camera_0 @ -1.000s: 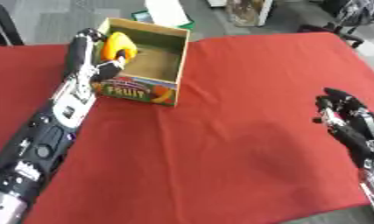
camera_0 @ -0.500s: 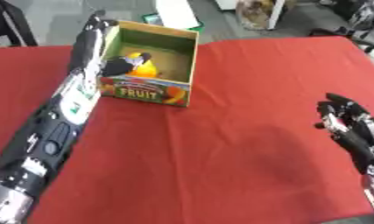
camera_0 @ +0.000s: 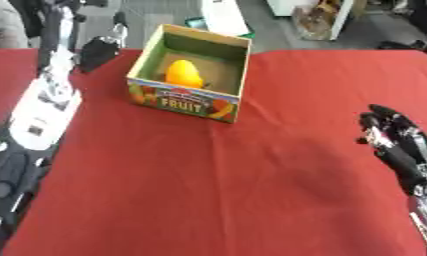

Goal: Pick up objects on the table and place them in the box.

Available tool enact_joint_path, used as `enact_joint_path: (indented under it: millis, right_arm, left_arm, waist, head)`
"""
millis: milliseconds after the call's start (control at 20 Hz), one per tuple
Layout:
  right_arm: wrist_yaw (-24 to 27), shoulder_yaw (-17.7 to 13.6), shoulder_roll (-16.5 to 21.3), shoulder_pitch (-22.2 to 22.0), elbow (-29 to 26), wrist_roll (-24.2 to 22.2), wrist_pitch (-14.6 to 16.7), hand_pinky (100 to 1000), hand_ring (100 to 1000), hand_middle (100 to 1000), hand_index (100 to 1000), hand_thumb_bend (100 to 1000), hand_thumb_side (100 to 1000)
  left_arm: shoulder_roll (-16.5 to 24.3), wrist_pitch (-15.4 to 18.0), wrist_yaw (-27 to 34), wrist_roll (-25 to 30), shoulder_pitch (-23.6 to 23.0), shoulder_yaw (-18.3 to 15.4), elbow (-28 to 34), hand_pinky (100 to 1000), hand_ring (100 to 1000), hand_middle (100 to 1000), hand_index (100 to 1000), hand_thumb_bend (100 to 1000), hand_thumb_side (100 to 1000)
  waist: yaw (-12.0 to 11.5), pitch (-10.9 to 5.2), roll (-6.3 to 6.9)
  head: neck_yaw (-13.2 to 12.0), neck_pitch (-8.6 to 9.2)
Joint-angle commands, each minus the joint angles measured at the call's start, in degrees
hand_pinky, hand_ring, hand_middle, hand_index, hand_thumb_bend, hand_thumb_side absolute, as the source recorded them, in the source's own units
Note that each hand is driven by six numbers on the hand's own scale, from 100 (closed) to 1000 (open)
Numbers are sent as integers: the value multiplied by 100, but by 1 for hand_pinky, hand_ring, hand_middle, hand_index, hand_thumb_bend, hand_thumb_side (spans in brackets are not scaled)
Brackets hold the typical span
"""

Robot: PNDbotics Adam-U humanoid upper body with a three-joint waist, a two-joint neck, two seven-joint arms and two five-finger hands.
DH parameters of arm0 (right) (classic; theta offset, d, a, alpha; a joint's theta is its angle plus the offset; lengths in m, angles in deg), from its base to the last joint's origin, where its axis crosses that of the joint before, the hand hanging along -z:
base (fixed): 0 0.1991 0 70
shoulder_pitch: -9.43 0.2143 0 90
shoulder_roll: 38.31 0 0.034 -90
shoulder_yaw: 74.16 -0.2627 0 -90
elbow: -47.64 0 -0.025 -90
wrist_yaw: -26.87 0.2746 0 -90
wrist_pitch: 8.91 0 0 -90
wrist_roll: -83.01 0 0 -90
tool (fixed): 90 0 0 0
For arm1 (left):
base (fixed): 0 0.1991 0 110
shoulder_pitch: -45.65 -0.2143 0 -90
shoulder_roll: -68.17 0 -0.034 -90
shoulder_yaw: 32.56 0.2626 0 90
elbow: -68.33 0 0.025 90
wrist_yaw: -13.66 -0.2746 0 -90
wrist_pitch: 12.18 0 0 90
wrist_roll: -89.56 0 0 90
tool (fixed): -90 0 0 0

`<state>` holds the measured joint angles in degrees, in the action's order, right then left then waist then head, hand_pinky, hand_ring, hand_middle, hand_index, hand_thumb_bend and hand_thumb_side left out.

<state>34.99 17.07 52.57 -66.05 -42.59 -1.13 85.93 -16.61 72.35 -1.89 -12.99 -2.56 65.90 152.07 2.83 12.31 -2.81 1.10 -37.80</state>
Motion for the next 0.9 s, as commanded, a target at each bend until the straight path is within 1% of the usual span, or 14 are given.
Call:
enact_joint_path:
  millis: [50, 150, 250, 450, 650, 900]
  right_arm:
    - [-26, -131, 81, 16, -168, 89, 63, 622, 823, 726, 860, 100, 366]
    - [-24, -154, 71, 10, -212, 115, 100, 622, 823, 726, 860, 100, 367]
    - [-20, -166, 79, -7, -259, 113, 141, 622, 822, 725, 860, 100, 366]
    - [-2, -188, 81, -16, -295, 107, 185, 622, 821, 724, 860, 100, 368]
    - [6, -180, 79, -16, -301, 89, 202, 622, 821, 724, 860, 100, 367]
    - [13, -191, 62, -21, -295, 87, 210, 622, 821, 723, 860, 100, 369]
  left_arm:
    - [337, -152, 326, 259, -467, -258, 1083, 837, 917, 831, 723, 213, 424]
    - [375, -198, 325, 379, -968, -432, 1499, 839, 920, 832, 723, 205, 430]
    - [385, -216, 223, 534, -1381, -556, 1742, 842, 925, 835, 724, 198, 432]
    - [249, -156, 101, 836, -1938, -742, 1835, 853, 937, 843, 725, 175, 449]
    - [105, -23, 174, 1003, -2205, -832, 1713, 860, 940, 842, 720, 156, 462]
    - [33, 201, 252, 1272, -2337, -881, 1610, 866, 942, 843, 722, 137, 475]
  waist:
    - [-64, -107, 4]
    - [-151, -95, -4]
    - [-240, -90, -12]
    - [-323, -85, -7]
    - [-352, -87, -7]
    - [-332, -82, -6]
  head:
    - [109, -26]
    - [153, 3]
    - [200, 22]
    - [245, 17]
    - [250, 19]
    - [257, 7]
